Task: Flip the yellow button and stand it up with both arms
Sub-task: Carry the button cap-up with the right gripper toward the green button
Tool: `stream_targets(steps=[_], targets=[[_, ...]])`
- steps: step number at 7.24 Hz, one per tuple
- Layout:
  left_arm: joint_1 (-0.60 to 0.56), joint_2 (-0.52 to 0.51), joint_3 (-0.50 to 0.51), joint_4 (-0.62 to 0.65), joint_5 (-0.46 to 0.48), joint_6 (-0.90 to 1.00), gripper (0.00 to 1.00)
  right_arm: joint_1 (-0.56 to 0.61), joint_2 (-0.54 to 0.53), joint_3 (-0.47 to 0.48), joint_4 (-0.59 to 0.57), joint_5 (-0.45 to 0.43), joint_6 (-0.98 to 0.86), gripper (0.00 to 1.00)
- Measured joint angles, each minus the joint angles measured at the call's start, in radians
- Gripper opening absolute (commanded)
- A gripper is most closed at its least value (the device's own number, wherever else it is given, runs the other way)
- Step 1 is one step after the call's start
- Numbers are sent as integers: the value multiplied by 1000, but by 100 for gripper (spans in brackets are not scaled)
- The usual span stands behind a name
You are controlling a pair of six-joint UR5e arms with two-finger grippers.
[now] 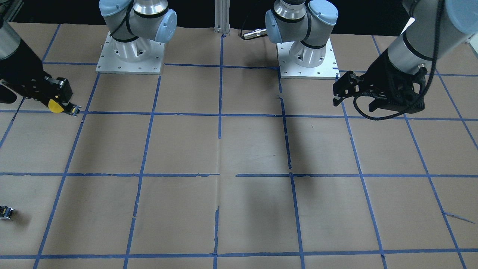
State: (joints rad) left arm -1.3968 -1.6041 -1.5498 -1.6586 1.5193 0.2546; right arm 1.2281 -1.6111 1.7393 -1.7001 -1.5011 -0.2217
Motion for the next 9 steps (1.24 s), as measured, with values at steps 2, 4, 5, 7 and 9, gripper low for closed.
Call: stream_targets(steps=[2,4,5,7,9], targets=[[-94,25,20,46,39,-139,99,-105,-1,98,-160,2,-283,3],[-131,25,24,84,37,-209,98,-246,2,172,-250,51,-526,3],[-129,22,24,96,25,-211,99,-319,4,207,-285,101,-642,3],[-84,22,17,106,-41,-191,99,-423,35,251,-354,184,-789,3],[-70,29,9,107,-56,-185,99,-496,153,259,-448,244,-884,3]])
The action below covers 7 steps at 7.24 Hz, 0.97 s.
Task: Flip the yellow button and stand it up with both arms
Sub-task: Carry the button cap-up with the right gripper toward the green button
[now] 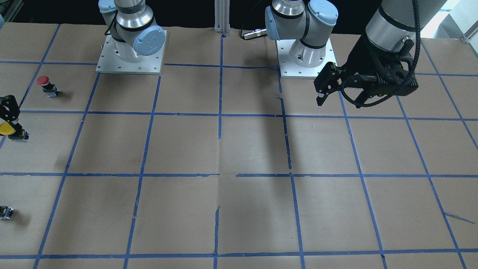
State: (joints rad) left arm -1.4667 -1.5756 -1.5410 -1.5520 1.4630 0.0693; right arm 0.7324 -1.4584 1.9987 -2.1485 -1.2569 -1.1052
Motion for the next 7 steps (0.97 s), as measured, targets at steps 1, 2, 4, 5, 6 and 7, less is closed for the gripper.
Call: stream_targets(steps=[1,2,4,5,6,7], targets=[[2,-5,5,1,-1,1,99,-38,51,0,-31,32,-28,3],[2,-7,10,1,-2,1,99,-61,75,6,-52,51,-39,3],[6,-5,15,-1,-3,0,99,-74,83,37,-71,108,-40,4],[11,-6,10,-10,5,0,99,-76,84,50,-78,140,-40,5],[13,-4,4,-30,29,0,99,-77,86,56,-81,153,-38,6],[14,-4,9,-47,50,0,99,-78,88,57,-83,155,-36,8]])
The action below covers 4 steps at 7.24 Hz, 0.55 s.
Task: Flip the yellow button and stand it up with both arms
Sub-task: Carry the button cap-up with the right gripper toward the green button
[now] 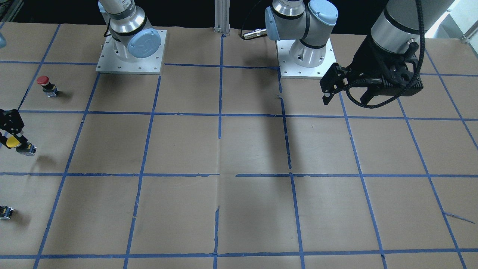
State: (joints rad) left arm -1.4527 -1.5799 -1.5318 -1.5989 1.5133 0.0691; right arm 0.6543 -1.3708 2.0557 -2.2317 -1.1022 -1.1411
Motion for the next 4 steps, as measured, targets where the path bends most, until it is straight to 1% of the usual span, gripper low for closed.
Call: stream_targets(steps=[3,4], targets=[[-5,-8,9,-10,13,-8,99,-1,4,1,-3,-9,4,15],[-7,-7,10,-10,14,-9,99,-1,5,2,-3,-12,5,15]])
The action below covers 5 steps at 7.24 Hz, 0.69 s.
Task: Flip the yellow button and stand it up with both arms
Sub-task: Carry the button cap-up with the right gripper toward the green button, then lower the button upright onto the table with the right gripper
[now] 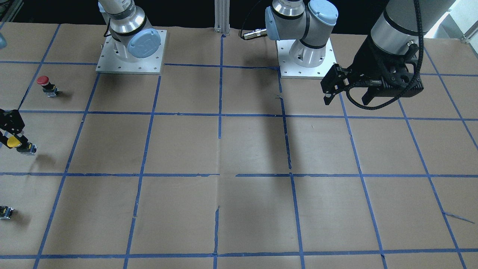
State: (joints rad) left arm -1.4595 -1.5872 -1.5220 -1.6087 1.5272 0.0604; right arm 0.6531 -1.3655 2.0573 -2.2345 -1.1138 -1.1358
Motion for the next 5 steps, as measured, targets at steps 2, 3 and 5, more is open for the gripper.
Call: stream_targets(steps=[2,3,5], targets=[[-2,-1,0,4,-2,0,99,-1,5,1,2,-5,1,15],[-2,0,1,6,-3,-1,99,-1,7,0,2,-17,3,17],[-2,-1,8,7,-5,-1,99,-1,11,0,1,-36,19,18]])
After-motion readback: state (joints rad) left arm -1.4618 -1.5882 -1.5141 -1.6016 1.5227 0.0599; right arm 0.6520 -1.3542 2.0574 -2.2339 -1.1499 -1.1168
